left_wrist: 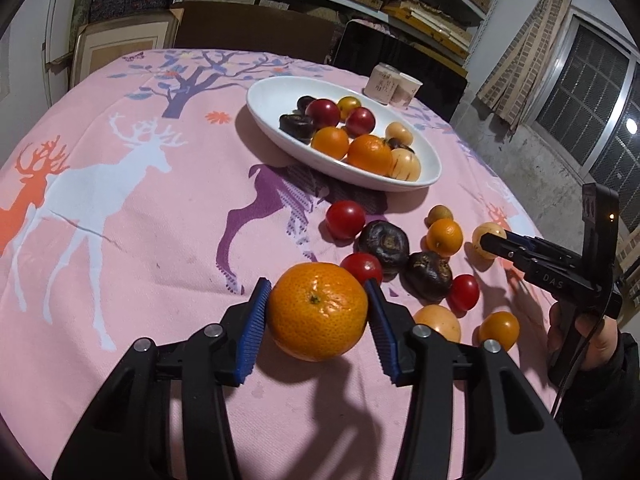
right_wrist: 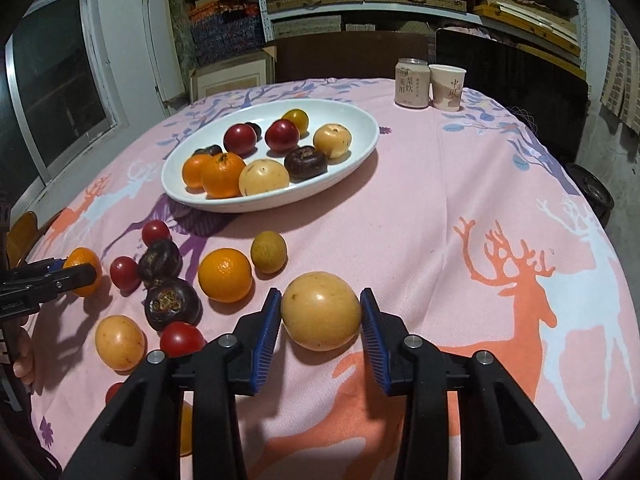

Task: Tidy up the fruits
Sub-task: 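Close the right tool on a spotted yellow apple while the left tool holds the orange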

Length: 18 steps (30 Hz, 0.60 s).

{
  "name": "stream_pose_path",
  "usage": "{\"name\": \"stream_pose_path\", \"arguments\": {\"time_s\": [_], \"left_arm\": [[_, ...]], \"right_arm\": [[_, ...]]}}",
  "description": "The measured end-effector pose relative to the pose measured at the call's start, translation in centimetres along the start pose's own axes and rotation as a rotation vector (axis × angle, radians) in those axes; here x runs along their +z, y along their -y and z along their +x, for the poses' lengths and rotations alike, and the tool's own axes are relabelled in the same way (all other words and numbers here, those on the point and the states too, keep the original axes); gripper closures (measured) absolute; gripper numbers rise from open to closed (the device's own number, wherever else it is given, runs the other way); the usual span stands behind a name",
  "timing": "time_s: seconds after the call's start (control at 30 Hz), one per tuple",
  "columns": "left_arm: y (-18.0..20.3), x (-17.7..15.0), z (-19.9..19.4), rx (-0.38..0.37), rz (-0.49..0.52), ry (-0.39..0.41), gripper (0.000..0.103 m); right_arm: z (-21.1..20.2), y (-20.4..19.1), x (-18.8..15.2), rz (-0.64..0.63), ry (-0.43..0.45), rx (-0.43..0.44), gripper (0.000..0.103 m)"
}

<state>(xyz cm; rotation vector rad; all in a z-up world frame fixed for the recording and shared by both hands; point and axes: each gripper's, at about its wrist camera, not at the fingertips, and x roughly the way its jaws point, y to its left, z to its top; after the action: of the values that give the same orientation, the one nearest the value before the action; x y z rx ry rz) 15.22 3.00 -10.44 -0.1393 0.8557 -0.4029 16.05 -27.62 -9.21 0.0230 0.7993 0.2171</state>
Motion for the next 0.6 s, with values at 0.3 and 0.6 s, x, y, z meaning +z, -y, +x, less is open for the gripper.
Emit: {"name": "stream_pose_path", "arguments": {"time_s": [0.3,0.6], "left_arm": [[-0.2,0.1,0.2,-0.003,-0.01,-0.01,0.056],[0.4,0.6,-0.6,0.004,0.018,0.016,0.056]], "right_arm": [[-1.1,0.2,-0.3,0.048,0.025,0.09,0.062],[-4.1,1.5,0.2,0.151,0.121,0.165,0.063]]}}
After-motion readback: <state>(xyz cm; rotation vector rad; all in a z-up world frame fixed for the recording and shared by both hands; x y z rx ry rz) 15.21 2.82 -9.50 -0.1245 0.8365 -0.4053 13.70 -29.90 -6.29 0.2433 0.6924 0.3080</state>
